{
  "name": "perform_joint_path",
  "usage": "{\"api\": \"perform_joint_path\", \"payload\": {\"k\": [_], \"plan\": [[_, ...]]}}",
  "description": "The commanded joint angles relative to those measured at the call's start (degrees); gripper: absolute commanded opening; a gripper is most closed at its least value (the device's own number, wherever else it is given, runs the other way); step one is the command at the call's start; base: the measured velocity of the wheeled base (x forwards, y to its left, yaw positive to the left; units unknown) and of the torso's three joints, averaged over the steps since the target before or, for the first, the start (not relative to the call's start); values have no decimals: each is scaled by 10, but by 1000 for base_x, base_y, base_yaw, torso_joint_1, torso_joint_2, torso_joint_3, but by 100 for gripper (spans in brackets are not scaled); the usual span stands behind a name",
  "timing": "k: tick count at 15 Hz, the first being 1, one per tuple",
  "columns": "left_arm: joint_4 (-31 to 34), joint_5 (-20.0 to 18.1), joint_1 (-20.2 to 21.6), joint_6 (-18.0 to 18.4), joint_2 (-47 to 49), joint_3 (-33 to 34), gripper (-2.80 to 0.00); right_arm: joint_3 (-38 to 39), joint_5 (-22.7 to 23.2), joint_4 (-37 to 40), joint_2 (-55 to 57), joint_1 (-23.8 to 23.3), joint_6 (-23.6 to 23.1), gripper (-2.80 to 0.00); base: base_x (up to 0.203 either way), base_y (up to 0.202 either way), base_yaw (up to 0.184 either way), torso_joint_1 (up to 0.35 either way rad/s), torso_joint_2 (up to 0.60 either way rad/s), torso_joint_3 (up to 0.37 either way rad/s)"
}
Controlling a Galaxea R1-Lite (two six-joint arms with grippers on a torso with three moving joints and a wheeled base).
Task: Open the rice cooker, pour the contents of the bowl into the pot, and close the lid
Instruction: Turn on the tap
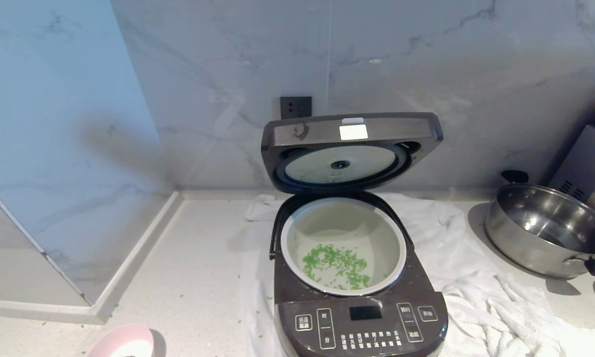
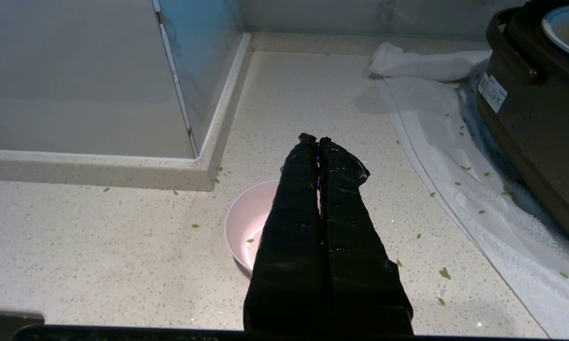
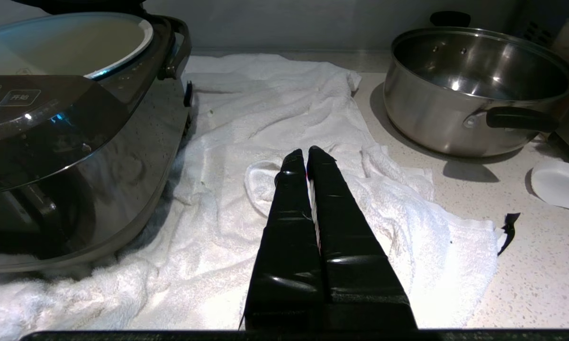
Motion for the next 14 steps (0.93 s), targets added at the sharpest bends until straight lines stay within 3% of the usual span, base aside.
{"api": "perform_joint_path", "payload": {"k": [1, 14], "plan": [[0, 0, 0, 0, 0, 0, -280, 0, 0, 0, 1, 0, 0, -280, 0, 0, 0, 0, 0, 0], [0, 0, 0, -1, 0, 0, -280, 0, -1, -1, 1, -1, 5, -280, 0, 0, 0, 0, 0, 0]]}}
